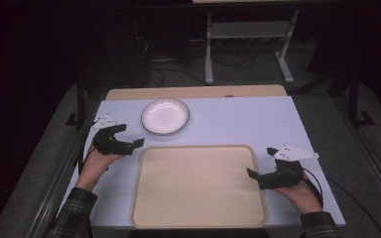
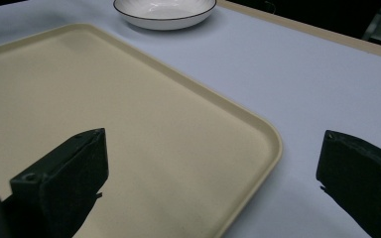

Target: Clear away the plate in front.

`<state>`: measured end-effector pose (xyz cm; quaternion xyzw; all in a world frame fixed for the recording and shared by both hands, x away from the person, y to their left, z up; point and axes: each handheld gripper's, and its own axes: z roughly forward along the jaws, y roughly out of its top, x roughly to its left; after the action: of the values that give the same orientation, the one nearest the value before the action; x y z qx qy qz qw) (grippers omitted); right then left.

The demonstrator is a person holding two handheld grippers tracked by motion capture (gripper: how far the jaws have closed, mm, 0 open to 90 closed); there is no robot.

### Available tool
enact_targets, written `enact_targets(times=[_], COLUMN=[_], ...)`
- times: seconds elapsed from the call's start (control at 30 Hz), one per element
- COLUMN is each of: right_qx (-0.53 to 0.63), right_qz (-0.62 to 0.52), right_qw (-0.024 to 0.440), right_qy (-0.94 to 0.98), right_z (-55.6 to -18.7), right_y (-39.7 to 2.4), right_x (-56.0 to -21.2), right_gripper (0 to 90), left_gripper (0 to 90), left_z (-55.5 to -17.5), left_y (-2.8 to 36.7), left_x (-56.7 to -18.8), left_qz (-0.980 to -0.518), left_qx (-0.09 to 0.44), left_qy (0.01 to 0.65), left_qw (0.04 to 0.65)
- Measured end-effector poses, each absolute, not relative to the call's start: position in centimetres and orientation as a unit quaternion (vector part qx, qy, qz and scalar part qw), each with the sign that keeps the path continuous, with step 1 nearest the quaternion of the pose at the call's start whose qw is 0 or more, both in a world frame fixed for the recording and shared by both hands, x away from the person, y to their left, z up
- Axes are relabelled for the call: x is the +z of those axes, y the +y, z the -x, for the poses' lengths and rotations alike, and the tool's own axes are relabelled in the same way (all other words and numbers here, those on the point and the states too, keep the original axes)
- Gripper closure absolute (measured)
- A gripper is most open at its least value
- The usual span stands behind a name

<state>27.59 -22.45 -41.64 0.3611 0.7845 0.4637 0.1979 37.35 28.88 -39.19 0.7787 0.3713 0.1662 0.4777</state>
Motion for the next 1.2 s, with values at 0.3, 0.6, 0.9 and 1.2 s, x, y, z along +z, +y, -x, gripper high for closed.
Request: enact_targets(times=[0.3, 0.6, 0.9, 1.2], right_qx=[0.464, 0.461, 0.464, 0.465], right_qz=[-0.36, -0.361, -0.362, -0.362], right_qw=[0.198, 0.199, 0.2, 0.199], right_qy=[0.785, 0.786, 0.783, 0.784], right_z=[-27.6, -27.5, -27.6, -27.6], right_y=[-22.6, -22.6, -22.8, -22.7], right_x=[-41.7, -41.7, -41.6, -41.6], right_gripper=[0.0, 0.0, 0.0, 0.0], left_gripper=[0.0, 1.3, 1.3, 6.5], left_z=[-38.6, -39.9, -41.3, -42.8], left_y=[28.7, 28.3, 28.0, 28.2], left_x=[-39.2, -39.4, -39.7, -40.1], left_qz=[-0.777, -0.777, -0.775, -0.766], left_qx=[0.163, 0.158, 0.154, 0.156], left_qy=[0.378, 0.388, 0.399, 0.422], left_qw=[0.477, 0.471, 0.465, 0.459])
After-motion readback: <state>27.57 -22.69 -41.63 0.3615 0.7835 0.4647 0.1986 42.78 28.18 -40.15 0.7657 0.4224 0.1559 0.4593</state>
